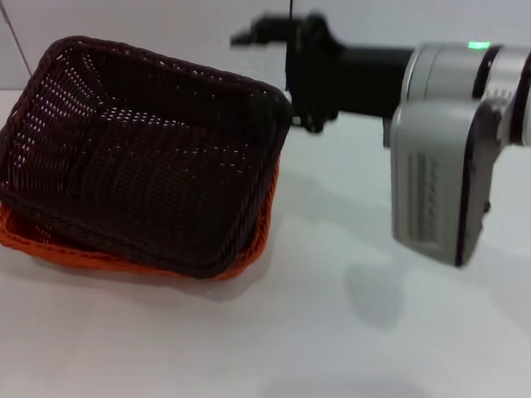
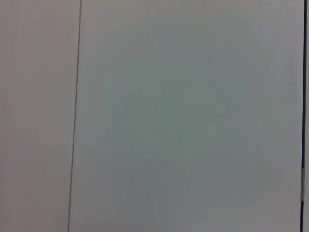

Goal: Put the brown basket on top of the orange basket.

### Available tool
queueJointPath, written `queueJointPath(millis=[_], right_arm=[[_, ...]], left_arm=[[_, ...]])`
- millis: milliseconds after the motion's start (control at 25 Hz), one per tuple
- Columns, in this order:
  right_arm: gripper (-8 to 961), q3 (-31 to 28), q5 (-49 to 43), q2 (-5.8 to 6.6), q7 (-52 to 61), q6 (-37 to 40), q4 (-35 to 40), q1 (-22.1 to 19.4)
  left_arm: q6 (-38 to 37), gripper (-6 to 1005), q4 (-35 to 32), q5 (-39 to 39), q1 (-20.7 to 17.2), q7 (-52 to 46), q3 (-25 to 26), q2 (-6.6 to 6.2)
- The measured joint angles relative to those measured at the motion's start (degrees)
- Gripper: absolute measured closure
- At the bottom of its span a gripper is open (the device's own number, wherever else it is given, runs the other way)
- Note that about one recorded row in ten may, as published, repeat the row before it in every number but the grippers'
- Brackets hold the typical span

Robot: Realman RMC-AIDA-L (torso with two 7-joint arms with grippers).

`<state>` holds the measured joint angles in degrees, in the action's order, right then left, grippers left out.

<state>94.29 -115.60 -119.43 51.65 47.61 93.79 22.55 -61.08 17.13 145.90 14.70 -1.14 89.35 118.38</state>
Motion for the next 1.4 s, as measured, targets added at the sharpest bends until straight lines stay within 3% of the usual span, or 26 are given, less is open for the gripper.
queueJointPath(millis=[240,480,680,760,800,960,1120,1400], right_arm=[[287,3.22,2.84,0.06,2.20,-4.62,-0.13,-3.57],[287,2.87,3.55,0.08,4.24,-10.75,-0.11,-4.78],[287,3.98,4.82,0.07,4.06,-26.59,-4.27,-4.09],[288,5.16,6.45,-0.04,4.65,-39.35,-7.63,-2.82],[288,5.16,6.45,-0.04,4.65,-39.35,-7.63,-2.82],[288,4.95,12.96,0.10,7.56,-54.24,-12.14,-1.92],[287,5.20,13.19,0.15,14.45,-58.14,-12.04,-3.59],[288,6.71,11.44,0.27,37.50,-70.09,-14.66,-5.14]], left_arm=[[-0.01,192,0.01,0.00,-0.02,-0.01,-0.02,-0.07],[-0.04,192,0.15,0.19,0.23,-0.04,0.04,-0.21],[-0.07,192,0.15,0.18,0.50,-0.07,0.04,-0.21],[-0.08,192,0.15,0.15,0.52,-0.07,0.04,-0.20],[-0.08,192,0.15,0.15,0.52,-0.07,0.04,-0.20],[-0.28,192,0.55,0.10,0.22,-0.09,0.04,-0.10],[-0.16,192,0.20,0.08,0.45,-0.13,0.03,-0.08],[0.05,192,0.05,-0.03,0.83,-0.18,0.00,-0.08]])
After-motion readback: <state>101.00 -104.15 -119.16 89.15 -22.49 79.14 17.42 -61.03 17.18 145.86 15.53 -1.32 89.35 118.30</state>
